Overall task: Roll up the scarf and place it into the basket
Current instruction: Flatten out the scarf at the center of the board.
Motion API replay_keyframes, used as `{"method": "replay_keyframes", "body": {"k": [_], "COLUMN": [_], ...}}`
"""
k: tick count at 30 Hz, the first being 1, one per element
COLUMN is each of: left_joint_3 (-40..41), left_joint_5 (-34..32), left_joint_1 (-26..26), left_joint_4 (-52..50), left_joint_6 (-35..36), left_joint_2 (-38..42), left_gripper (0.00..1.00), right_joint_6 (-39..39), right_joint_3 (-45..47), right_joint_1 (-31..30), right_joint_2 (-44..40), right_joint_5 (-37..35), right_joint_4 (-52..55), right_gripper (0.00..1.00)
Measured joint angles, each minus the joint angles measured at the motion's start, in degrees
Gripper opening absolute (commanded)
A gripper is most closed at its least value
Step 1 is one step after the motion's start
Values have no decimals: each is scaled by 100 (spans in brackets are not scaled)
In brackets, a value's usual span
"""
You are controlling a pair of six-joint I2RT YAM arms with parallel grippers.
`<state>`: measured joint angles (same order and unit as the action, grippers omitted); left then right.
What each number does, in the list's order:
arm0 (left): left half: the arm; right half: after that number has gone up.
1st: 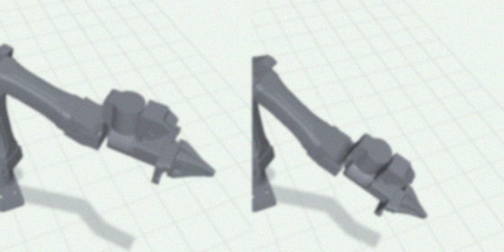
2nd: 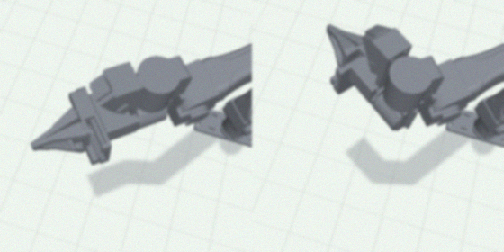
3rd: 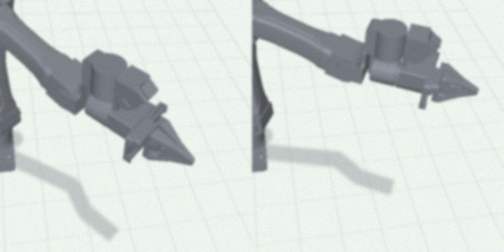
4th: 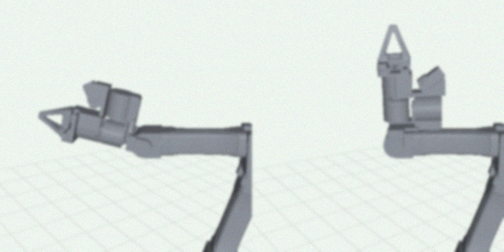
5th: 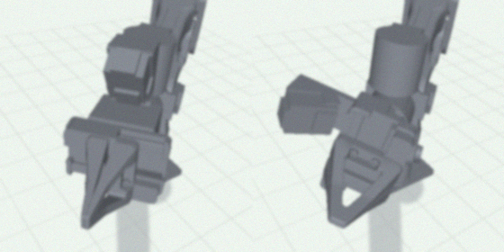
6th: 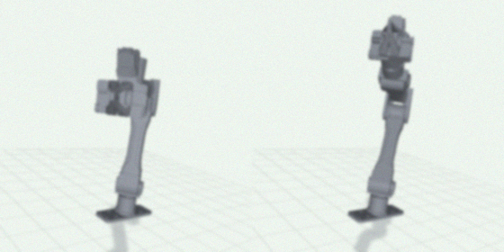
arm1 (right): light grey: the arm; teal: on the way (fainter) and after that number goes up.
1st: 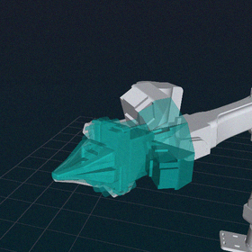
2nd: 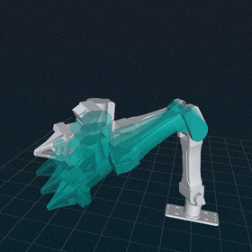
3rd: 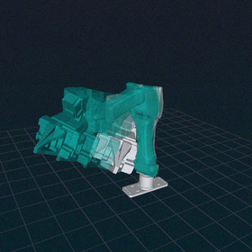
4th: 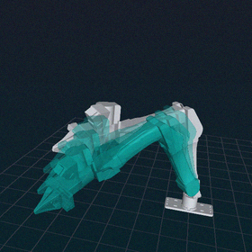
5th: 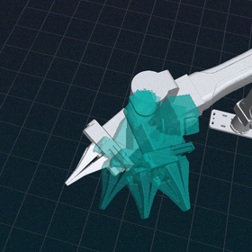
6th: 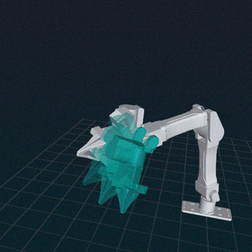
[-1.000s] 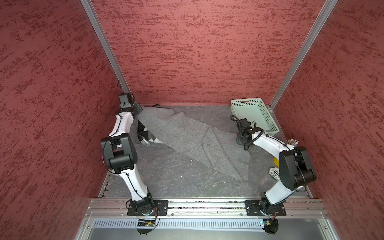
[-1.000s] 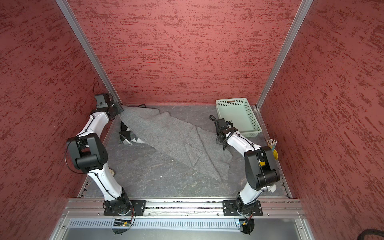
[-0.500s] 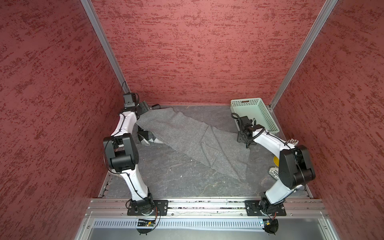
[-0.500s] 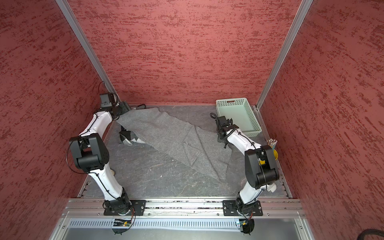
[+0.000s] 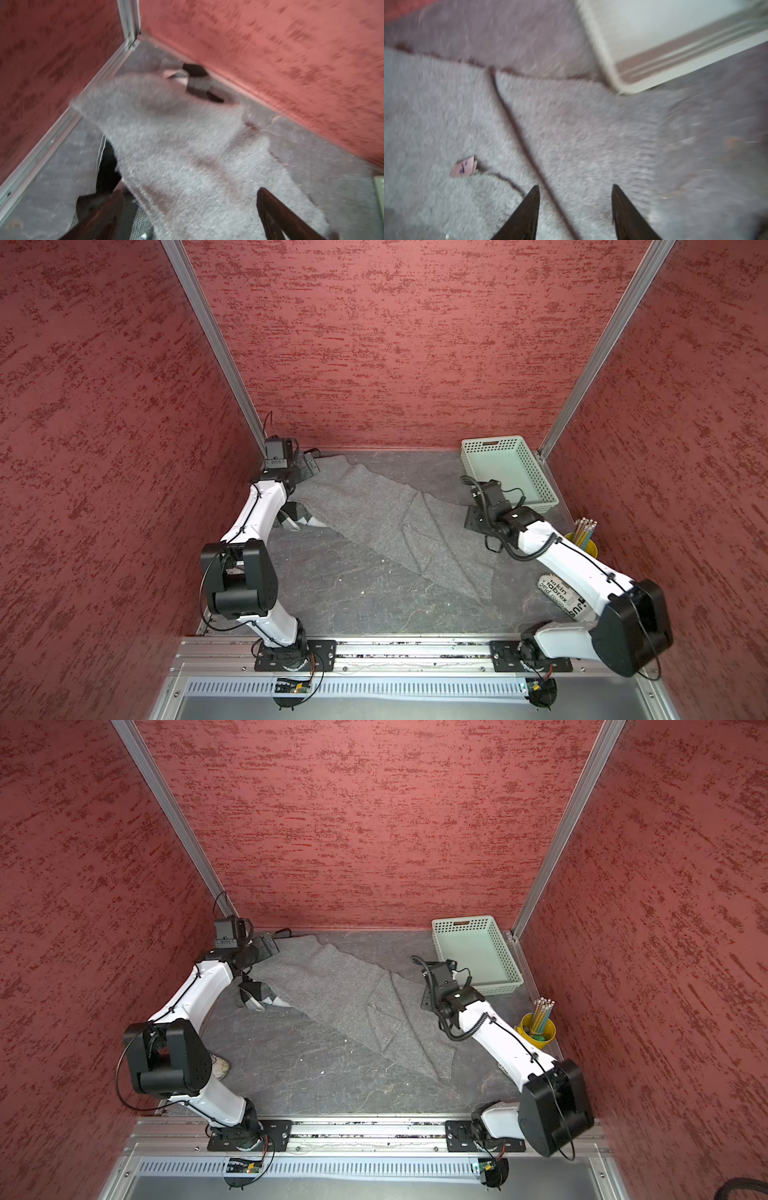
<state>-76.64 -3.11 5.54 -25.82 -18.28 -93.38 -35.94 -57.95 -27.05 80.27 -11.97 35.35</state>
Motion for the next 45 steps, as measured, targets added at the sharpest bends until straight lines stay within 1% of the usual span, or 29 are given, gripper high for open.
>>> {"method": "replay_keyframes", "body": {"k": [2,5,10,13,20,29,32,36,43,45], "left_joint_3": [155,247,317,337,341,424,424,424,424,424], "left_joint_5": [7,39,81,125,155,160,162,166,173,173], "left_joint_1": [79,219,385,413,417,422,422,422,422,422], "left_joint_4": [-26,-22,13,15,37,59,63,74,103,103], "left_joint_6": [-46,-92,-144,-162,-184,-192,-197,-205,-212,-232], "left_joint_2": [0,4,42,83,92,92,92,92,92,92], "left_gripper": [100,100,100,100,100,100,100,100,100,100], "right_joint_6": [-111,-216,-310,-354,-424,-520,-542,-575,-592,-599], "right_joint_3": [48,74,66,57,57,59,59,59,63,81], "right_joint_1": [-219,-348,-490,-573,-800,-901,-901,-901,-903,-914], "right_joint_2": [481,1032,1421,1563,1606,1604,1606,1611,1663,1683], "right_joint_5": [267,579,940,1062,1174,1178,1176,1143,1080,1086], "right_joint_4": [-234,-579,-994,-1121,-1145,-1145,-1143,-1126,-1117,-1134], "right_gripper": [49,47,40,40,40,33,34,37,37,35]}}
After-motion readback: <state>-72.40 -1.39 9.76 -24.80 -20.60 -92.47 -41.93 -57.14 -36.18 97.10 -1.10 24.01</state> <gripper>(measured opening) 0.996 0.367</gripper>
